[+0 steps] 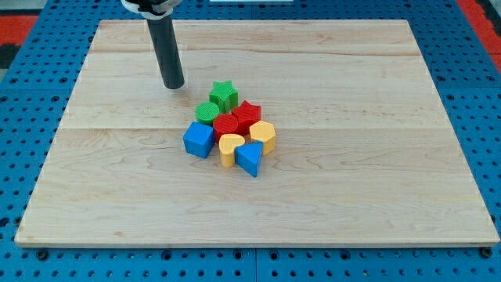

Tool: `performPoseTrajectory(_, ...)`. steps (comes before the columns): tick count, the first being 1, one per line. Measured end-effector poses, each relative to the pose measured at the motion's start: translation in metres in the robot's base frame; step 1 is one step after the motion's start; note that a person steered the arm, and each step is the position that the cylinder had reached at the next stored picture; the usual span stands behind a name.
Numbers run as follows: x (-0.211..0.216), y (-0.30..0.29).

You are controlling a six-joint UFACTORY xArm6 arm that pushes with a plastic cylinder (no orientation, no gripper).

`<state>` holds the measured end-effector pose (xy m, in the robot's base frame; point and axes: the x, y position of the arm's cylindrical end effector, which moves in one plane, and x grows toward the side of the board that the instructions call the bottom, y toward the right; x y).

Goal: Separate the green star from the group of blocks

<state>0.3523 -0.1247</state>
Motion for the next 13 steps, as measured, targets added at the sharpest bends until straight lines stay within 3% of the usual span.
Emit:
performPoseTrajectory(1, -0.012, 0.016)
performPoseTrajectory(2, -0.06, 0.08)
performPoseTrajectory(3, -0.03, 0.163)
performPoseTrajectory(4, 0.025, 0.174)
performPoseTrajectory(6, 0.062, 0.149)
performPoseTrajectory(7, 0.062, 0.107)
performPoseTrajectory(9, -0.027, 0.045)
performPoseTrajectory(11, -0.007, 0.006)
performPoseTrajectory(13, -0.073, -0.042)
